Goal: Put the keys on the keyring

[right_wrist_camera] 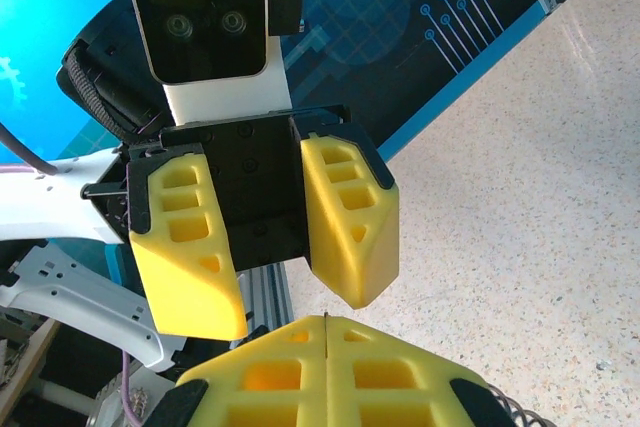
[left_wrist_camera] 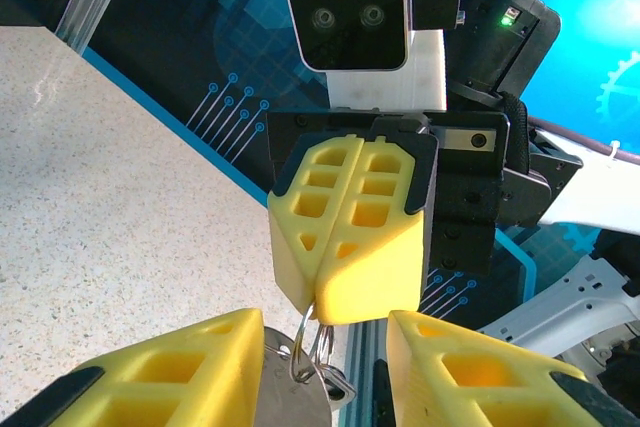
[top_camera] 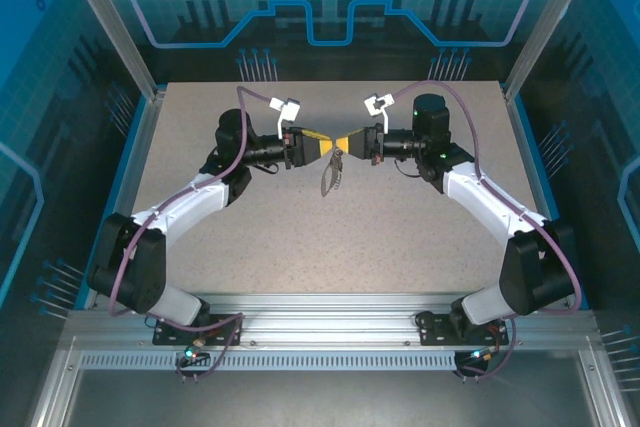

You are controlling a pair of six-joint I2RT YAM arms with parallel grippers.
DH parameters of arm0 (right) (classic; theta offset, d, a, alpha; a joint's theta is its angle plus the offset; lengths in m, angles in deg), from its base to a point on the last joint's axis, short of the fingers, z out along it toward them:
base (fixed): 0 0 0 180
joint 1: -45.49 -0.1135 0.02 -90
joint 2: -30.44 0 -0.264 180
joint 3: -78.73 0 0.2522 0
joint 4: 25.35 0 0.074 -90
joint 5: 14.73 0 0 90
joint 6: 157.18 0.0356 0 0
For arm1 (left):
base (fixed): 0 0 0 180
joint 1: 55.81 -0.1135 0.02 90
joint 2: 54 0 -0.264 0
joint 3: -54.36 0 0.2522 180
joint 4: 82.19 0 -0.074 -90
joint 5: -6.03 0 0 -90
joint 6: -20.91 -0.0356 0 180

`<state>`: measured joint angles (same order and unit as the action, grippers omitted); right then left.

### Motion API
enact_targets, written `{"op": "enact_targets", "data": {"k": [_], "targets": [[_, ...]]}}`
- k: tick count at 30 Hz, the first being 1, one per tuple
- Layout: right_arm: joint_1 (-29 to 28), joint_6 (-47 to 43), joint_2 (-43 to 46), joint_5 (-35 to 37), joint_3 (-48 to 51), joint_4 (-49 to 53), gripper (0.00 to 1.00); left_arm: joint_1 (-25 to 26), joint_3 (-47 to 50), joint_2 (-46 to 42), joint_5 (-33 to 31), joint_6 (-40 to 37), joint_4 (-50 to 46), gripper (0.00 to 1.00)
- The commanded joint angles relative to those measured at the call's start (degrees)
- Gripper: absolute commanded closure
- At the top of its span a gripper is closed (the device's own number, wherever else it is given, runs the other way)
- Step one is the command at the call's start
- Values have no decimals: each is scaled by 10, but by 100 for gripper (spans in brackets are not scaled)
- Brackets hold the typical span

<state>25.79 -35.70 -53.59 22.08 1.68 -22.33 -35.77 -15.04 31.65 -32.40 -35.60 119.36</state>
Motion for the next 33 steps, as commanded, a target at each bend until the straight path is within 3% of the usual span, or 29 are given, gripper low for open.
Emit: {"op": "enact_targets", "data": {"k": [1,29,33], "targets": [[-1,6,-4,-12,-20,-13,100,1,-13,10,18,5,20,62],[-4,6,-7,-11,-15,-13,100,19,-18,24,15,16,46,89],[-2,2,-3,-11,-14,-7,100,19,-13,24,11,32,67,99]]}}
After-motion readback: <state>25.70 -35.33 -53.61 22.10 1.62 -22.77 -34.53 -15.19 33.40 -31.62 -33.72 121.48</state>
